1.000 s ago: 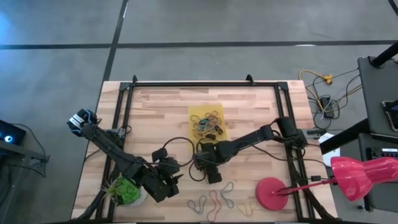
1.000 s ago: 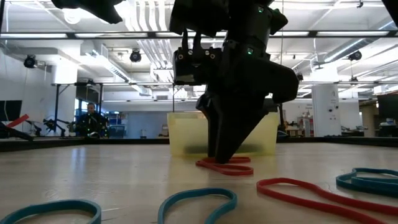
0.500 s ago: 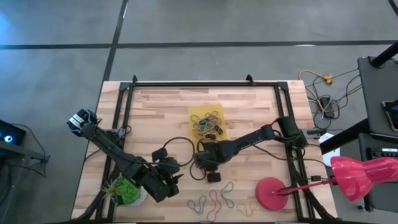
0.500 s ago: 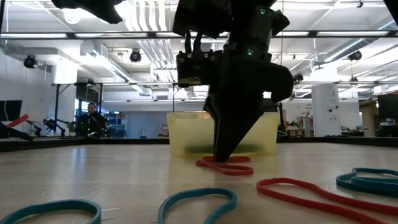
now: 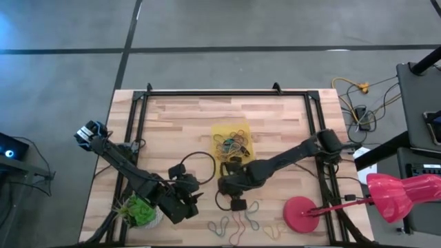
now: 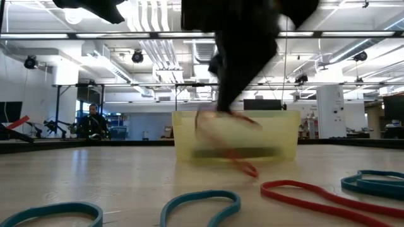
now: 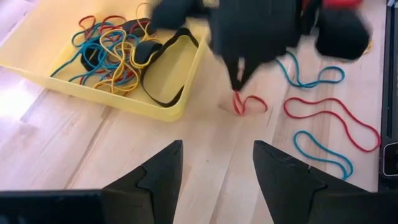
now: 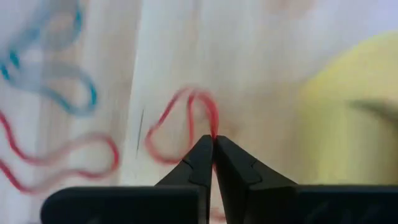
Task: Pick and place rubber bands into bin
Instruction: Put the top red rubber band into the yellow bin
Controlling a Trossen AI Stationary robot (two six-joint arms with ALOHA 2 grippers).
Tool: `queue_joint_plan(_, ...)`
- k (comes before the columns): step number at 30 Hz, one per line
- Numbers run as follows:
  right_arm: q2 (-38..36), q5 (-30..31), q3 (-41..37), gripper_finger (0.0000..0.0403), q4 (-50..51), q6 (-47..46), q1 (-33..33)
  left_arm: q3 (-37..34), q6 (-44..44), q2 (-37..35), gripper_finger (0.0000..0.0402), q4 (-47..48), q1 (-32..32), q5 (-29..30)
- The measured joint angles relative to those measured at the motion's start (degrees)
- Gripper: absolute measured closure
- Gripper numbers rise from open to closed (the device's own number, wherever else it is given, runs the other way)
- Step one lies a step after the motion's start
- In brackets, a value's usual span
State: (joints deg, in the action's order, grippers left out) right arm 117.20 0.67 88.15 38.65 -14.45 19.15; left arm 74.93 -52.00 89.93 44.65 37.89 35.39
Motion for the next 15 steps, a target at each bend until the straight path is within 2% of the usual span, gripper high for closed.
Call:
queue_joint_plan(4,-2.55,5.51,0.90,0.0395,2.39,-2.80,0.10,0.03,0.36,-0.07,0.0222,-0.03,0.00,0.01)
queue_joint_plan(12,-10.04,20.88,2.30,0.0395,9.24,-7.69,-1.51,0.03,0.36,-0.07,0.0222,-0.21,0.00,0.01)
queue_joint_plan(15,-11.03,22.48,2.20,0.0395,10.62,-8.64,-3.89,0.03,0.27,-0.07,0.0222,-0.36,0.00,0.02)
